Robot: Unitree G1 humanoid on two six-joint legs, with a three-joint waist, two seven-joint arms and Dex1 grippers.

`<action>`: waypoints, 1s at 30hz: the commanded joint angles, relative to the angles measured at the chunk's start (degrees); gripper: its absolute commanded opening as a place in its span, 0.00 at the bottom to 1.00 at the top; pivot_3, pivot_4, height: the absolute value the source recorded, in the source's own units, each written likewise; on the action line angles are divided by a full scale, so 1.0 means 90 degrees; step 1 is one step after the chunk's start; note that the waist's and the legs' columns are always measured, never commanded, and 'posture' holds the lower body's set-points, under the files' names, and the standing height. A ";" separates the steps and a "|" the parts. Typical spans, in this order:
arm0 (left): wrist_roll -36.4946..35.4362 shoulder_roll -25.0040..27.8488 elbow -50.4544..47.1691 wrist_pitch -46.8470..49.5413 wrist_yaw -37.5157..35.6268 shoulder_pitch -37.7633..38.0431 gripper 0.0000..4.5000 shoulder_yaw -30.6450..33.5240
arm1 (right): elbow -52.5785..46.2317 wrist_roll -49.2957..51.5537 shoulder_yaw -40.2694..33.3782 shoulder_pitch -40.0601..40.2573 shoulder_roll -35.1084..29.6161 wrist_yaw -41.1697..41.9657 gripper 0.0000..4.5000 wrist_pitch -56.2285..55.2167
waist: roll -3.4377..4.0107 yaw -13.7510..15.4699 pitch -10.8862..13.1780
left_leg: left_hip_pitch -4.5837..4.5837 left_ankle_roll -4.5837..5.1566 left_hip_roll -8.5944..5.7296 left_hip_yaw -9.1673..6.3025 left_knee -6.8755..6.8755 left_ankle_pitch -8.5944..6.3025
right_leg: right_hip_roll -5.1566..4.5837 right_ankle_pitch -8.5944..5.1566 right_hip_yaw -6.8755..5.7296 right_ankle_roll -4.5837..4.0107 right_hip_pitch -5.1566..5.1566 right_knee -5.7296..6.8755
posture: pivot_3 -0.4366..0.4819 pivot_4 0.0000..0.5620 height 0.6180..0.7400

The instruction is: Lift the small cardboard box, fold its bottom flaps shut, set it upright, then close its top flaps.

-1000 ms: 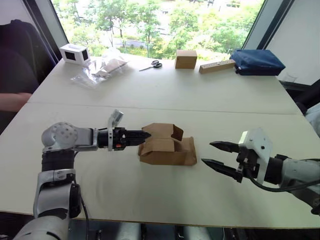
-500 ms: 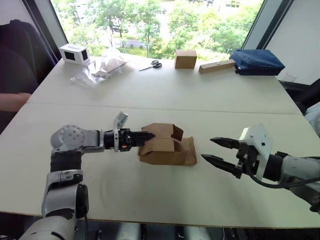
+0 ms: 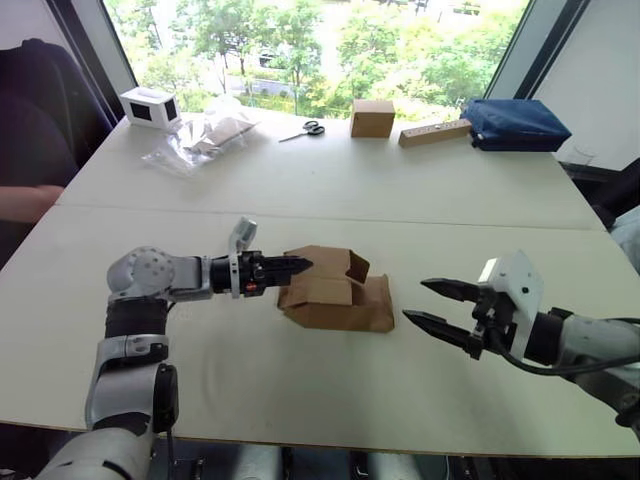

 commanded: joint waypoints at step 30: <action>0.0532 0.0480 0.0302 -0.1136 -0.2489 -0.0245 0.01 -0.1125 | -0.0022 -0.0139 0.0041 -0.0097 0.0258 -0.0120 0.67 -0.0184 | 0.0000 -0.0003 0.0000 | -0.0002 0.0005 0.0002 -0.0001 0.0001 -0.0003 | 0.0000 -0.0002 0.0000 -0.0003 0.0000 -0.0003 | 0.48 0.27 1.00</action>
